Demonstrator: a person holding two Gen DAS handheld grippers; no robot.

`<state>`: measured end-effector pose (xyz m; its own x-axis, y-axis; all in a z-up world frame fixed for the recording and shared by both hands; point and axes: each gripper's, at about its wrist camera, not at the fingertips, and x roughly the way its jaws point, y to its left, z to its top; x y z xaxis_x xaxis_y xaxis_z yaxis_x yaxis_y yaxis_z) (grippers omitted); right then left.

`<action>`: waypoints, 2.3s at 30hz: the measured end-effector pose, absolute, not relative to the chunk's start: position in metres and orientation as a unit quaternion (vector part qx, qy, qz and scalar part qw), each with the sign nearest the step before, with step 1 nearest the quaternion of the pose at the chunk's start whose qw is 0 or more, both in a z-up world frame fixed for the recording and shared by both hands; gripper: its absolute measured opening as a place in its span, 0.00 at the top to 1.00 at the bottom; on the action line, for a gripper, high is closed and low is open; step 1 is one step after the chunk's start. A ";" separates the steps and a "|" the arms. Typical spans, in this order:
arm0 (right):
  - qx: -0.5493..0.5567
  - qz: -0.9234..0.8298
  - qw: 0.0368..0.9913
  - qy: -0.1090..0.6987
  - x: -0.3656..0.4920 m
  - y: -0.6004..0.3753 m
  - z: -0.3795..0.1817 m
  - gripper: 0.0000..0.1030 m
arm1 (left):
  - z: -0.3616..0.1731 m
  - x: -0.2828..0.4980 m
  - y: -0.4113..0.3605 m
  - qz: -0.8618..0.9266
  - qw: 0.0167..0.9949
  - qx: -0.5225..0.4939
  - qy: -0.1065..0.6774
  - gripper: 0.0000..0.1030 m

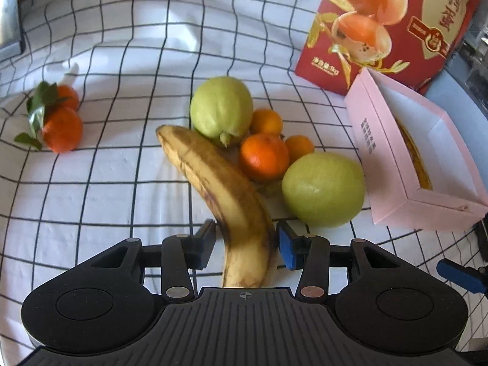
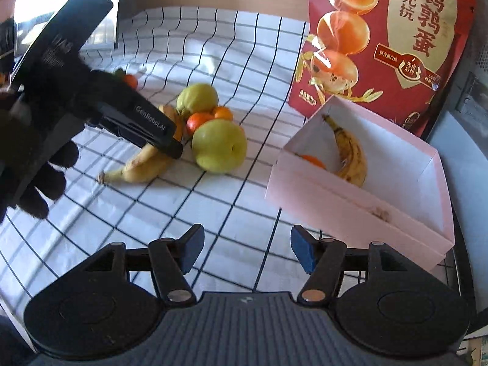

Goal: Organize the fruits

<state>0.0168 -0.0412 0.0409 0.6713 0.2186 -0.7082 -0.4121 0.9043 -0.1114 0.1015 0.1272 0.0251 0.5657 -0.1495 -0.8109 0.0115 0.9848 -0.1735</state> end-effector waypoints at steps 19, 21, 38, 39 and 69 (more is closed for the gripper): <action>-0.165 0.254 0.904 0.302 0.088 0.008 0.074 0.38 | 0.039 0.032 0.178 -0.058 0.885 -0.118 0.447 0.61; -0.168 0.259 0.899 0.309 0.105 0.028 0.070 0.38 | 0.043 0.028 0.182 -0.056 0.889 -0.125 0.437 0.61; -0.187 0.276 0.868 0.368 0.146 0.081 0.044 0.61 | 0.050 0.027 0.231 -0.025 0.903 -0.169 0.394 0.61; -0.181 0.283 0.867 0.367 0.141 0.079 0.045 0.61 | 0.051 0.030 0.229 -0.031 0.904 -0.168 0.391 0.61; -0.114 0.283 0.878 0.369 0.012 -0.060 0.044 0.39 | 0.059 0.025 0.101 -0.179 0.898 -0.074 0.394 0.61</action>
<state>0.0123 -0.0603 0.0443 0.5675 0.4134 -0.7120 -0.5810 0.8138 0.0094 0.0246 0.1013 0.0590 0.6252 -0.3789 -0.6823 0.2628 0.9254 -0.2731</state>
